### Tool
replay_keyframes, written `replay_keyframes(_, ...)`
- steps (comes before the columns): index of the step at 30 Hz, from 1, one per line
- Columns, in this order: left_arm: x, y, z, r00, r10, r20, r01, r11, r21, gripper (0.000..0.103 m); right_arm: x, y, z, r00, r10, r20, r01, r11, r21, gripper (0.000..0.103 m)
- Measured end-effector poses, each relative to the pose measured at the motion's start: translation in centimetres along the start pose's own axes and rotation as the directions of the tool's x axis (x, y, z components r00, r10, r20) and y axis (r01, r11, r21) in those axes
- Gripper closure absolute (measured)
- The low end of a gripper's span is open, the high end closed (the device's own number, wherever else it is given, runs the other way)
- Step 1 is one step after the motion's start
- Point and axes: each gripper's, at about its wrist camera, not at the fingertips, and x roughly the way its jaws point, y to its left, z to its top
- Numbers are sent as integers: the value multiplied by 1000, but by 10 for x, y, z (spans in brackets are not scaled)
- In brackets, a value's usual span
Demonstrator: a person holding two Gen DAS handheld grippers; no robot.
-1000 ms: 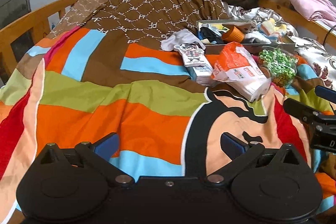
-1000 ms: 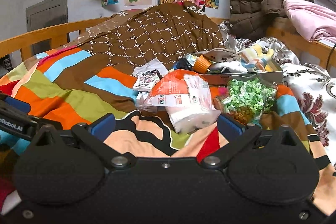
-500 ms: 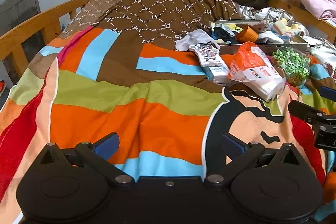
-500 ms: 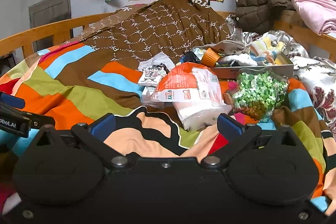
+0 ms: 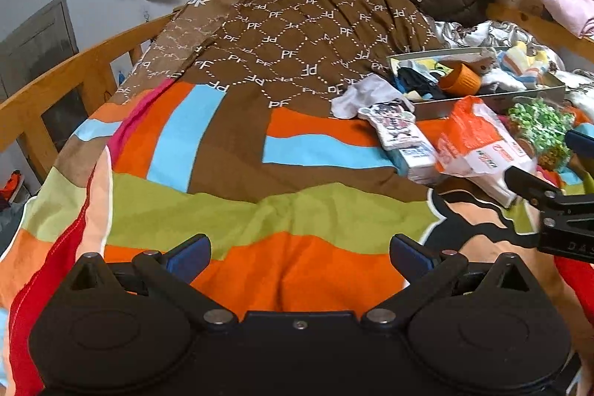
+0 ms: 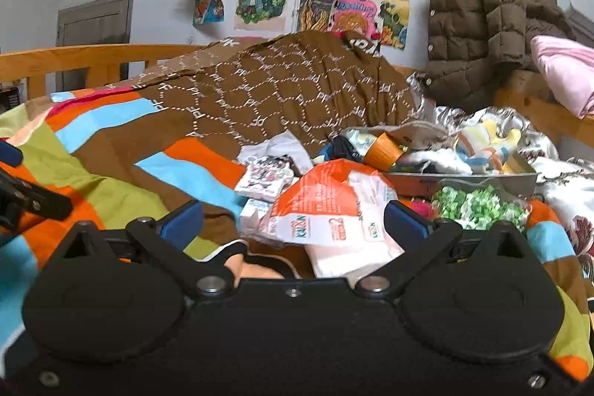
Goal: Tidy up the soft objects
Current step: 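Move both tools toward the white cloth and cartoon-printed packet, then grasp the white cloth with the left gripper while the right gripper grasps the cartoon-printed packet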
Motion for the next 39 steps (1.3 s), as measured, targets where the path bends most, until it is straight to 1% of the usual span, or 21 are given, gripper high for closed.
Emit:
replay_keyframes(4,6,7,5,1000,19,-8,-19,1000,14,1,4,-4,-5,1000,-12,14,11,1000,4,1)
replay_keyframes(7,14,9,14,999,25,-33,-23,998,57,1,9,-11,-7,999,-27,21,26,999,32,0)
replay_keyframes(10,27,6,30,998,26,-65,-20,996,91,1,17,-21,-12,1000,-19,7,19,997,73,1)
replay_keyframes(12,38,1,42,997,18,-81,-10,996,88,1,24,-28,-17,1000,-8,-15,10,996,91,0)
replay_keyframes(15,56,-6,62,996,-9,-84,13,999,44,1,37,-35,-21,1000,0,-25,2,996,87,0)
replay_keyframes(16,64,-11,69,996,-25,-85,29,999,44,1,42,-37,-21,1000,-3,-23,5,997,78,1)
replay_keyframes(20,91,-34,94,994,-69,-87,79,990,115,1,60,-43,-16,999,-36,-19,37,998,50,1)
replay_keyframes(23,104,-45,111,992,-119,-37,124,980,154,1,73,-51,-5,998,-54,-25,56,996,69,1)
replay_keyframes(25,111,-48,117,989,-150,-10,150,976,155,1,83,-54,2,998,-66,-23,67,995,75,1)
replay_keyframes(27,119,-47,120,985,-173,9,170,975,144,1,92,-54,8,997,-71,-25,72,994,78,1)
replay_keyframes(30,131,-41,120,982,-187,15,184,977,110,1,104,-53,12,996,-77,-37,80,994,74,1)
replay_keyframes(34,150,-19,113,984,-176,2,176,984,28,1,117,-47,17,995,-86,-54,89,995,52,1)
replay_keyframes(37,158,-4,111,986,-170,3,170,985,-31,1,123,-37,24,995,-79,-59,81,996,38,1)
replay_keyframes(39,162,2,111,986,-167,4,167,985,-52,1,130,-34,28,996,-75,-58,76,997,19,1)
